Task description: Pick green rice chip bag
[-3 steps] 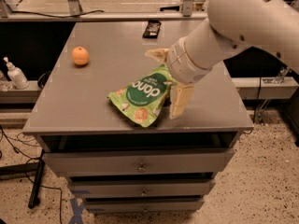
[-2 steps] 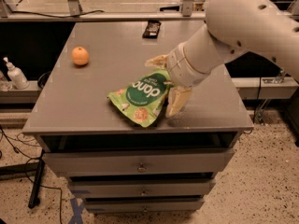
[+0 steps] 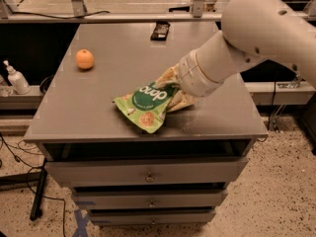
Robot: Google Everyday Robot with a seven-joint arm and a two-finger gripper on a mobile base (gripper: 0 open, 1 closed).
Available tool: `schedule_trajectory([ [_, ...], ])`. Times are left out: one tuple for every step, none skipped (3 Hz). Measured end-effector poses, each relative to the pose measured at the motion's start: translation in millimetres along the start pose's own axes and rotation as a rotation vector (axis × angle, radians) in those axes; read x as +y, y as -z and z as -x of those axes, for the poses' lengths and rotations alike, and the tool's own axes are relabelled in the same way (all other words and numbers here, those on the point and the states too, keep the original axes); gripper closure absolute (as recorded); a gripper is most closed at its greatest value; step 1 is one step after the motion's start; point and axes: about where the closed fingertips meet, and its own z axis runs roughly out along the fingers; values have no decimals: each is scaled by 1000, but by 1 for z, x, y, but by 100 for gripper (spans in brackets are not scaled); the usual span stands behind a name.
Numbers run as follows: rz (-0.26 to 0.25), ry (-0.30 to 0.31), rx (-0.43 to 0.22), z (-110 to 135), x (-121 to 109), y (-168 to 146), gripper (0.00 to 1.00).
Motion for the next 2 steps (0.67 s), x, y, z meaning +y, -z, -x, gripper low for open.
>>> schedule_trajectory([
  [-21,-3,-41,12,0,12,87],
  [-47,-20,-113,37,-5,28,100],
])
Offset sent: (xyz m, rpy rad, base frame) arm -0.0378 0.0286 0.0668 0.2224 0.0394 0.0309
